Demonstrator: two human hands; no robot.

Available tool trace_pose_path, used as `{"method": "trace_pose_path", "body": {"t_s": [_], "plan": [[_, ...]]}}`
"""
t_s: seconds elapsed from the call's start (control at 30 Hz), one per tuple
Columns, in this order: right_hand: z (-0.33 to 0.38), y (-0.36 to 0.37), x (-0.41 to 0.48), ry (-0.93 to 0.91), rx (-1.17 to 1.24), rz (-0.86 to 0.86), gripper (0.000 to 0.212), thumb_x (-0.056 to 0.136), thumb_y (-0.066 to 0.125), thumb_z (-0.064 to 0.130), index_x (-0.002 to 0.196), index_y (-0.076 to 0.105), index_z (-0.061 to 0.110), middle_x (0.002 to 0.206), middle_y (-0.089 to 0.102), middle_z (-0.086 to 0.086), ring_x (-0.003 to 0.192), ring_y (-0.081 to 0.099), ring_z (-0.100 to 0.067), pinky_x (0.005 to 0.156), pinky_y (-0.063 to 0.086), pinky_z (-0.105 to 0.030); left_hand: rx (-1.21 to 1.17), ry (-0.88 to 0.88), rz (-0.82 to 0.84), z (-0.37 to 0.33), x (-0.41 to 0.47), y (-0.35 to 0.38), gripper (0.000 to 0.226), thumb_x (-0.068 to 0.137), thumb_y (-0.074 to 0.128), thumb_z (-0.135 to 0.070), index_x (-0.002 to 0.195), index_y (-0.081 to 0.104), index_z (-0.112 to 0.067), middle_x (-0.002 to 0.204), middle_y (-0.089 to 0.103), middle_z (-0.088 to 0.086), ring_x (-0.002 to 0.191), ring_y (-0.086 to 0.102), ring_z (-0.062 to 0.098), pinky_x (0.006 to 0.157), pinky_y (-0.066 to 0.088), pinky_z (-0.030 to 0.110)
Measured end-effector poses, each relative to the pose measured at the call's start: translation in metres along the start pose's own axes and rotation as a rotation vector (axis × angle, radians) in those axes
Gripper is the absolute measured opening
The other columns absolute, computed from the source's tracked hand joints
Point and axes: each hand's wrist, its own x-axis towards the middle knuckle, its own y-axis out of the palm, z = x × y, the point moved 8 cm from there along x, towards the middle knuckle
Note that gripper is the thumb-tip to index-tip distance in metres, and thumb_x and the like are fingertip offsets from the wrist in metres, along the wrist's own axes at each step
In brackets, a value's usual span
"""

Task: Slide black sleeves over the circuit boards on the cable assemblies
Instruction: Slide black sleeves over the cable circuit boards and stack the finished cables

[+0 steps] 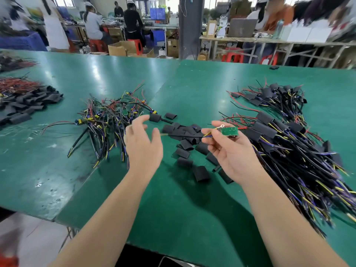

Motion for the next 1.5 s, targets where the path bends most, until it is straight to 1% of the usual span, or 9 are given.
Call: {"method": "trace_pose_path", "body": {"t_s": [0.1,0.23,0.43,0.6,0.77,0.97,1.13,1.33,1.5], "plan": [[-0.007,0.010,0.000,0.028,-0.038,0.079,0.019,0.094,0.050,0.000,0.100,0.054,0.018,0.090,0.074,-0.006,0.067,0.067,-0.014,0.070,0.049,-0.025,0.188,0.295,0.165,-0.035,-0.016,0.024,0.039,0.093,0.038,-0.038,0.126,0.055,-0.025,0.117,0.061,-0.003,0.108,0.051,0.020,0.093,0.027,0.029],[-0.010,0.013,0.001,-0.017,-0.169,0.091,0.019,0.090,0.056,-0.003,0.096,0.056,0.015,0.080,0.066,-0.005,0.066,0.061,-0.018,0.068,0.050,-0.031,0.063,0.321,0.531,-0.049,-0.033,0.065,0.035,0.101,0.037,-0.034,0.118,0.062,-0.017,0.094,0.071,-0.003,0.086,0.062,0.018,0.083,0.044,0.030],[-0.003,-0.016,0.009,0.043,-0.090,-0.154,0.008,0.092,0.061,0.018,0.087,0.065,0.013,0.067,0.055,0.007,0.047,0.046,-0.010,0.048,0.036,-0.020,0.184,0.513,0.359,-0.055,-0.027,0.054,0.029,0.100,0.042,-0.023,0.093,0.068,-0.013,0.084,0.069,-0.002,0.083,0.061,0.027,0.075,0.042,0.042],[0.003,-0.010,0.009,-0.043,-0.295,-0.037,0.021,0.092,0.057,0.002,0.077,0.068,0.013,0.078,0.070,0.009,0.055,0.056,-0.007,0.054,0.045,-0.019,0.357,0.562,0.453,-0.040,-0.030,0.069,0.020,0.098,0.049,-0.020,0.093,0.065,-0.010,0.085,0.067,0.003,0.087,0.059,0.028,0.079,0.040,0.041],[0.012,-0.009,0.009,-0.198,-0.611,-0.039,0.026,0.090,0.060,-0.003,0.081,0.069,0.020,0.079,0.069,0.006,0.071,0.062,-0.001,0.069,0.049,-0.014,0.104,0.516,0.426,-0.040,-0.028,0.062,0.020,0.093,0.059,-0.017,0.108,0.072,-0.015,0.072,0.056,-0.002,0.071,0.049,0.013,0.065,0.036,0.025],[0.012,-0.006,0.009,-0.273,-0.690,-0.065,0.034,0.089,0.060,-0.003,0.080,0.070,0.027,0.083,0.072,0.012,0.075,0.063,-0.003,0.076,0.050,-0.017,-0.055,0.271,0.421,-0.024,-0.023,0.062,0.014,0.091,0.061,-0.020,0.089,0.074,-0.015,0.069,0.067,0.002,0.067,0.065,0.020,0.067,0.055,0.040],[-0.002,-0.012,0.012,-0.168,-0.636,-0.112,0.030,0.092,0.054,-0.005,0.086,0.067,0.022,0.085,0.074,0.002,0.082,0.069,-0.013,0.070,0.054,-0.023,-0.112,0.032,0.489,0.000,-0.021,0.068,0.013,0.091,0.061,-0.013,0.082,0.069,-0.011,0.055,0.059,-0.010,0.042,0.054,-0.002,0.044,0.043,0.010],[0.003,-0.016,0.013,-0.181,-1.370,-0.170,0.023,0.086,0.056,-0.002,0.097,0.073,0.009,0.095,0.071,-0.006,0.088,0.064,-0.020,0.076,0.034,-0.008,-0.142,-0.070,0.253,0.024,-0.004,0.043,0.011,0.094,0.058,-0.019,0.084,0.062,-0.021,0.075,0.065,-0.007,0.055,0.062,-0.003,0.058,0.054,0.027],[-0.017,0.019,0.044,-0.175,-1.618,0.052,0.029,0.090,0.057,0.010,0.118,0.064,0.011,0.115,0.065,-0.014,0.111,0.056,-0.030,0.094,0.033,-0.028,-0.126,-0.108,0.141,0.038,0.001,0.030,0.014,0.096,0.054,-0.021,0.083,0.057,-0.021,0.081,0.064,-0.009,0.053,0.063,-0.003,0.061,0.053,0.031]]}}
